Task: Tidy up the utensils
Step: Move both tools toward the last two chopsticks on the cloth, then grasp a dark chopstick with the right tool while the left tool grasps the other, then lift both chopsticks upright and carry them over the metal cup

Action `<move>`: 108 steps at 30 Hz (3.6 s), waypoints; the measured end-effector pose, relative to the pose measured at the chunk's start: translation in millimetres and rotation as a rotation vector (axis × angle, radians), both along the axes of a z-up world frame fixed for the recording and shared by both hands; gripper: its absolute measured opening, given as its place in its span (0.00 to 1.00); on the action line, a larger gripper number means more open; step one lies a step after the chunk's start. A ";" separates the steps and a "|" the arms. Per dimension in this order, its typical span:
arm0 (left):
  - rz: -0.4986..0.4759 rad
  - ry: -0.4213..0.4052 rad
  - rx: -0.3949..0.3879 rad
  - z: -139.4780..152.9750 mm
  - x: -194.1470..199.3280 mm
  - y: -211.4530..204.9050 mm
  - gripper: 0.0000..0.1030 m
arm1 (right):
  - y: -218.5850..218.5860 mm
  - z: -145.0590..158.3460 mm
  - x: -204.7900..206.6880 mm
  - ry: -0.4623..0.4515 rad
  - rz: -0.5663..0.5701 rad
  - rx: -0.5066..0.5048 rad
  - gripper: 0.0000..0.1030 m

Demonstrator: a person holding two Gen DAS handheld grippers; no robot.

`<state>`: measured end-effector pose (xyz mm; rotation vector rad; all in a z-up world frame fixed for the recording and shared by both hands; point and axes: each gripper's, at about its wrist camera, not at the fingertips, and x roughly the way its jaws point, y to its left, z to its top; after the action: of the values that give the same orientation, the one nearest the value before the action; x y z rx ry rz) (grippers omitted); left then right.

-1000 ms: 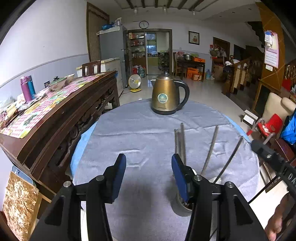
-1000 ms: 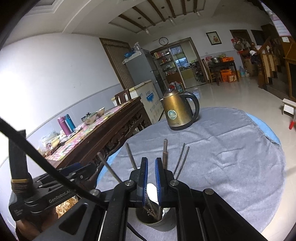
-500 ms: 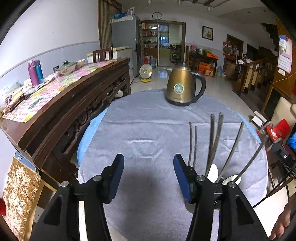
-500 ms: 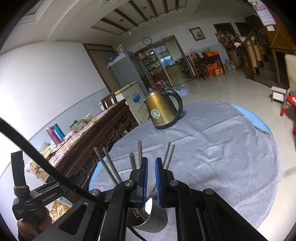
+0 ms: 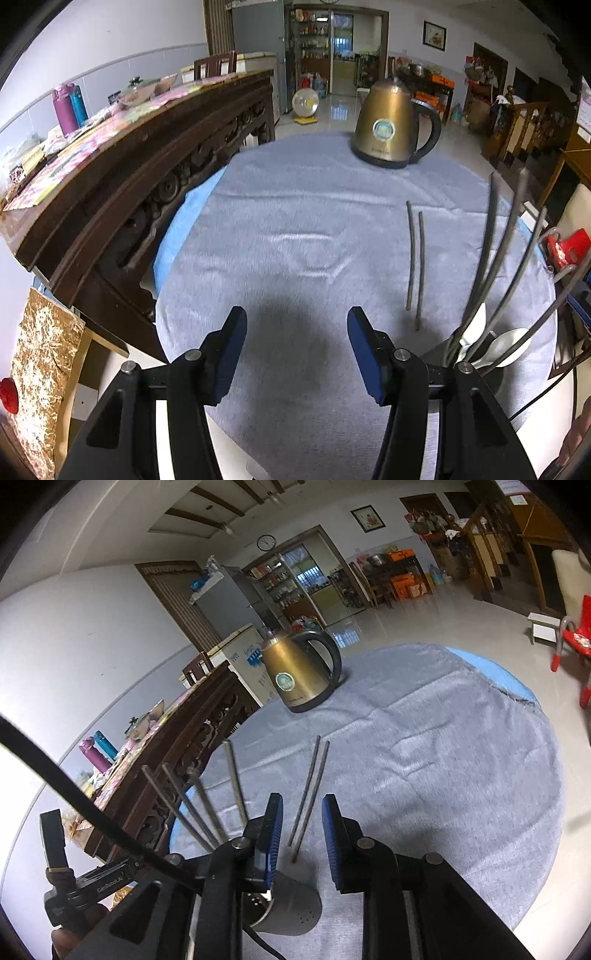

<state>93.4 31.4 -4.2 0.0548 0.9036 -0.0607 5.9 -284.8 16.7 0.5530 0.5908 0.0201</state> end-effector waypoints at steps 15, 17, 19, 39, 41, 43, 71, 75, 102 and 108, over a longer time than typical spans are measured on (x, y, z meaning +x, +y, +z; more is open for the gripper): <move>0.015 0.137 0.047 -53.7 47.2 2.1 0.56 | -41.0 -82.6 130.9 0.205 0.186 0.127 0.24; 0.020 0.148 0.047 -57.9 55.3 3.7 0.56 | -39.5 -88.3 152.5 0.218 0.200 0.124 0.24; 0.025 0.158 0.046 -62.0 65.0 6.8 0.56 | -36.5 -95.9 182.9 0.241 0.213 0.111 0.24; -0.051 0.121 0.117 -64.6 139.8 -6.1 0.56 | 17.4 -134.3 307.6 0.445 0.211 -0.171 0.08; -0.091 0.121 0.106 -63.7 146.7 -15.4 0.56 | 19.6 -134.2 308.0 0.440 0.223 -0.195 0.08; -0.142 0.129 0.087 -64.2 156.2 -26.8 0.56 | 19.5 -133.4 306.1 0.441 0.228 -0.226 0.08; -0.426 0.287 0.009 -125.4 278.5 -213.6 0.23 | -88.1 -133.0 259.4 0.559 0.126 -0.083 0.13; -0.414 0.296 -0.011 -125.5 279.5 -203.5 0.06 | -68.2 -130.7 264.7 0.526 0.134 -0.199 0.12; -0.190 -0.111 -0.176 13.5 95.5 -28.5 0.05 | -51.1 1.1 90.7 -0.062 -0.051 -0.235 0.06; -0.194 -0.195 -0.201 40.3 47.1 -23.5 0.05 | -30.6 22.8 48.5 -0.136 -0.041 -0.263 0.06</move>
<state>140.5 7.9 36.1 -0.0388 0.6914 -0.3210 54.4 -315.4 39.5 0.3054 0.4411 -0.0575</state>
